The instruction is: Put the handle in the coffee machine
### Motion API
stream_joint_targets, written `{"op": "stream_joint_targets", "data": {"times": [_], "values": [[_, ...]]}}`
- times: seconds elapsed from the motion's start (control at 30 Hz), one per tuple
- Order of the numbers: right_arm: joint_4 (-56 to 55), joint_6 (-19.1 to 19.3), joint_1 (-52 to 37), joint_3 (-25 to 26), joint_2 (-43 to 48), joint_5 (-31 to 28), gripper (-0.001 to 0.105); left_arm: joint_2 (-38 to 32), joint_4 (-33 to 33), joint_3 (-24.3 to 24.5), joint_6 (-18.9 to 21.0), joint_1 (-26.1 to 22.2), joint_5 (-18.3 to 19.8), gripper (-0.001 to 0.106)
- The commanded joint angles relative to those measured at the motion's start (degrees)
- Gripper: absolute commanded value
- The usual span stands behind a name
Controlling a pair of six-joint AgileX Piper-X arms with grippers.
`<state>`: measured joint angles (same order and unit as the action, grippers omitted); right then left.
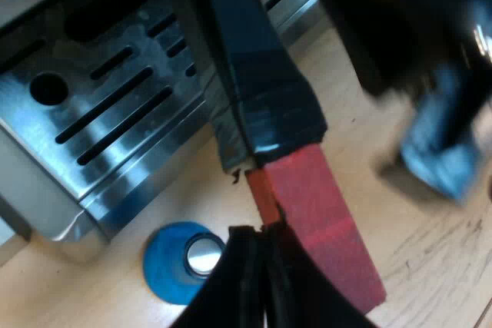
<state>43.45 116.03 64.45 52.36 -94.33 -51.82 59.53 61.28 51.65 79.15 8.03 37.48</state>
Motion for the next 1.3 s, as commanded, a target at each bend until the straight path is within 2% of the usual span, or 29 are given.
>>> {"op": "stream_joint_targets", "data": {"times": [0.03,0.2,0.3,0.47,0.6,0.63,0.8,1.0,1.07,1.13,1.3], "values": [[-4.13,1.16,1.35,0.17,6.44,1.69,0.063,-0.67,1.92,0.25,0.74,1.58,9.14,0.0],[-19.92,0.2,2.8,0.0,14.74,2.15,0.063,-0.67,2.23,0.26,1.87,1.58,9.85,0.0],[-27.42,-2.35,3.15,0.0,19.46,4.47,0.063,-0.67,2.95,0.26,2.01,1.58,11.27,0.0],[-38.36,-7.99,3.15,0.0,27.16,13.76,0.063,-0.67,4.5,0.26,2.01,1.8,11.29,0.0],[-42.95,-9.17,3.15,0.0,30.62,16.85,0.063,-0.67,4.5,0.26,2.01,1.79,10.95,0.0],[-45.62,-9.93,3.15,0.0,32.83,19.63,0.063,-0.67,4.5,0.26,2.01,1.79,10.87,0.0],[-50.7,-11.58,3.15,0.0,38.22,26.27,0.063,-1.15,4.89,0.26,2.01,1.94,10.6,0.0],[-56.01,-12.62,3.15,0.0,41.97,29.17,0.063,-2.74,5.32,0.26,2.01,7.75,6.15,0.0],[-57.31,-12.62,3.15,0.0,42.33,29.13,0.063,-2.72,3.16,0.26,3.76,10.79,3.03,0.0],[-58.18,-12.62,3.15,0.0,42.33,29.13,0.063,-2.72,1.82,0.26,5.62,12.53,2.17,0.0],[-60.48,-13.08,3.15,0.0,42.33,29.13,0.063,-2.72,1.23,0.26,5.9,13.6,1.32,0.0]]}}
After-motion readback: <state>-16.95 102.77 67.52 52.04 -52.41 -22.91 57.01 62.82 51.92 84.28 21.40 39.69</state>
